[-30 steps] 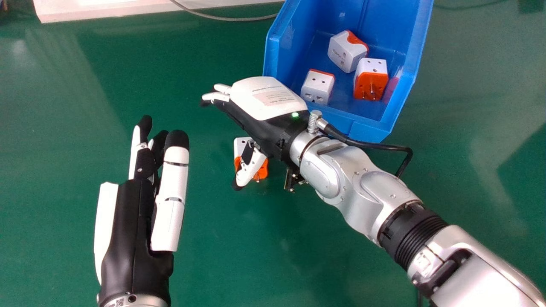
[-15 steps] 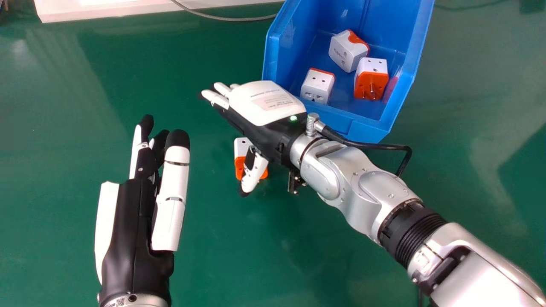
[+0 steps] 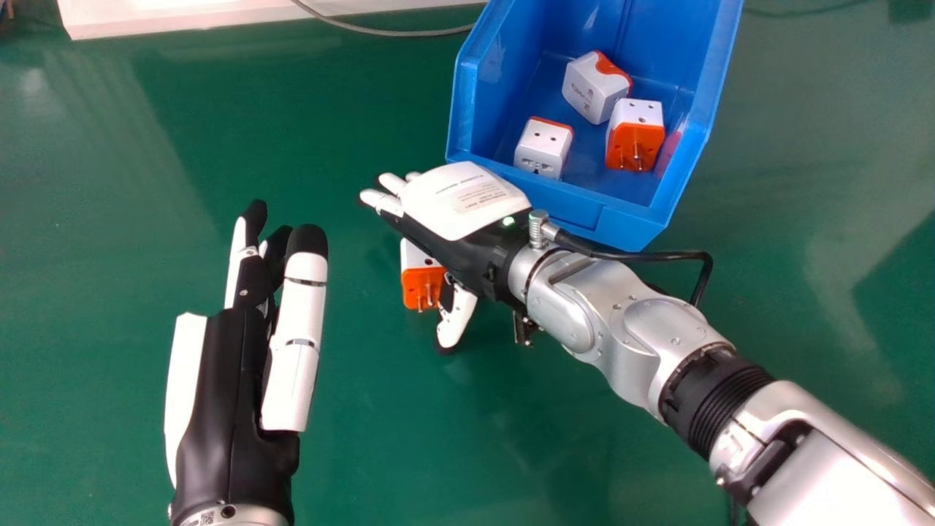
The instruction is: Pick all objects and put in blue box
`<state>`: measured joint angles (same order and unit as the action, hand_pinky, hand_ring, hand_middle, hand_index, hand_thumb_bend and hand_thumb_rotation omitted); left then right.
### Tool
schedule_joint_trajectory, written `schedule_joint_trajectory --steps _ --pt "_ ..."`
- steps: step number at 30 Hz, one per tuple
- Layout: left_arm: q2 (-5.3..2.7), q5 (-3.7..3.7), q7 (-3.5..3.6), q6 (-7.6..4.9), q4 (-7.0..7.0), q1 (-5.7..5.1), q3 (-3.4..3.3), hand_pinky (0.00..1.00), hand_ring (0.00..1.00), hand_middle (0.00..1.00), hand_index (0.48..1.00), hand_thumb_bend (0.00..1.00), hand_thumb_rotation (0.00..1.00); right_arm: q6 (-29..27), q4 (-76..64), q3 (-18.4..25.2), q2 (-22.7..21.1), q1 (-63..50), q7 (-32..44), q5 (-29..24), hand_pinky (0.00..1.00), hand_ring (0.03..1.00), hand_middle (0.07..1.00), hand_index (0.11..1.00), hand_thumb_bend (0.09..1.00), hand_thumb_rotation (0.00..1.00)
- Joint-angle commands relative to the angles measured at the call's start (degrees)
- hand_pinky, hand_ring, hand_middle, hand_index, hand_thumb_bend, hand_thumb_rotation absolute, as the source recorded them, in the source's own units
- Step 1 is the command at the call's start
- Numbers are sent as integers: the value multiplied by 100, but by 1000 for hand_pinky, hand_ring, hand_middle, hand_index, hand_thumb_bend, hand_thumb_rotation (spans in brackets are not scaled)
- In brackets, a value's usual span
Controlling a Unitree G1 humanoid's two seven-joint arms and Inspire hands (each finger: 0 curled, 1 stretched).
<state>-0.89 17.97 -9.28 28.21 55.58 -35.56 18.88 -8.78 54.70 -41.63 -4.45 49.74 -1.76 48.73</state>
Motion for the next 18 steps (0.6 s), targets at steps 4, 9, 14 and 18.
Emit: schedule_joint_trajectory --steps 4,9,14,18 --pt "-83 48 1 41 199 42 91 912 965 957 983 458 1000 160 262 -136 60 176 -318 237 719 845 871 808 416 0" --pt "-91 67 -2 98 221 82 110 912 964 956 983 459 1000 105 414 -224 83 151 -750 334 640 746 763 712 495 0" --pt "-100 85 -15 149 253 94 143 911 964 956 982 459 1000 -124 575 -214 67 109 -1165 239 542 641 667 616 503 0" --pt "-105 102 -21 183 255 115 156 911 964 955 982 460 1000 -200 620 -162 67 123 -1157 162 488 576 597 553 506 0"
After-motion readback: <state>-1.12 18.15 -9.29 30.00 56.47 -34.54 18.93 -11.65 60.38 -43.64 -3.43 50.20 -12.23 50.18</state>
